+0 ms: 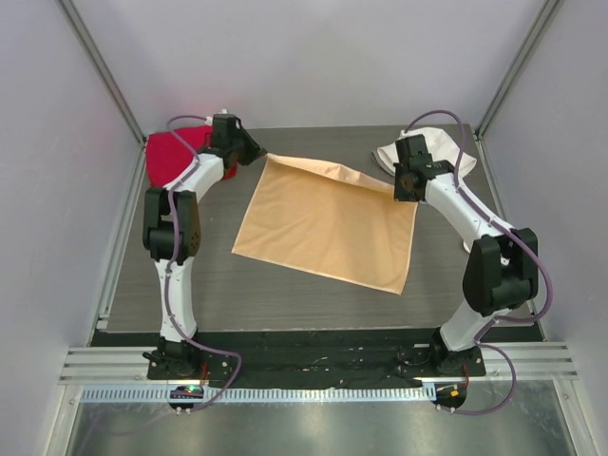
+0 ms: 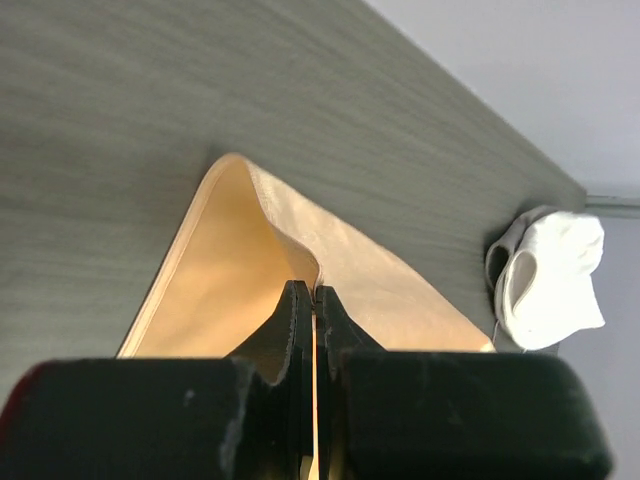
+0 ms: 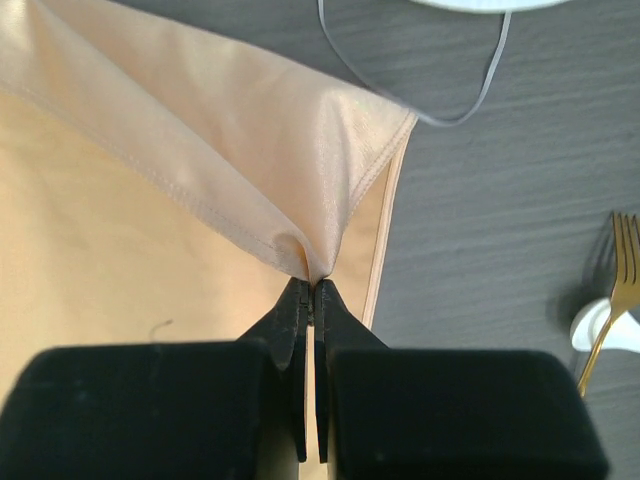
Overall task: Fold the napkin into a case and place the utensils inside
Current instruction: Fold and flatten the napkin at the center of the board.
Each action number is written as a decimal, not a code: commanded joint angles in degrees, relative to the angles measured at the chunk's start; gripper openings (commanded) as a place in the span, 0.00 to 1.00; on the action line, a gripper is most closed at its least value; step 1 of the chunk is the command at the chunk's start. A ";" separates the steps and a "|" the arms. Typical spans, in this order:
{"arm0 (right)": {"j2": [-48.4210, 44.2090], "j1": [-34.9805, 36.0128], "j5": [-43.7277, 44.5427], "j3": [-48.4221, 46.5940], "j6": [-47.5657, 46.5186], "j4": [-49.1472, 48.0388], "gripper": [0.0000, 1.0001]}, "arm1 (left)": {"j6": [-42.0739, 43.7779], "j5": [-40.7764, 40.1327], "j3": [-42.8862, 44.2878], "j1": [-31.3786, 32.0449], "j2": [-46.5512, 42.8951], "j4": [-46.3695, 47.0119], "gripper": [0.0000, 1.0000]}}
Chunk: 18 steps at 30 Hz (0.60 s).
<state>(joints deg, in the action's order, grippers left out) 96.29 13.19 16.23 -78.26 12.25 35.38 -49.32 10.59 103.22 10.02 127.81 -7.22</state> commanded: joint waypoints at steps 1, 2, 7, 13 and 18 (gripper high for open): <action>-6.46 0.43 -2.87 2.23 2.51 6.71 0.01 | 3.79 1.01 -3.28 -0.79 -9.15 -9.10 0.00; -7.08 0.35 -2.96 3.28 2.86 7.59 0.01 | 4.49 0.66 -4.68 -1.14 -9.77 -10.25 0.00; -8.57 0.61 -4.09 4.08 5.41 14.17 0.01 | 8.09 1.63 -5.58 -1.67 -11.79 -18.77 0.00; -13.41 1.66 -6.21 10.40 7.61 15.42 0.01 | 9.95 1.80 -11.71 -1.85 -16.70 -23.10 0.00; -14.37 1.66 -6.73 14.27 10.33 18.49 0.01 | 9.51 3.30 -19.27 -1.85 -20.84 -22.05 0.00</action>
<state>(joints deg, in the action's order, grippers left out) 84.40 14.63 10.61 -65.82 19.53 50.52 -41.23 12.08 87.46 8.54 112.79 -28.53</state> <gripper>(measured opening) 0.030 0.020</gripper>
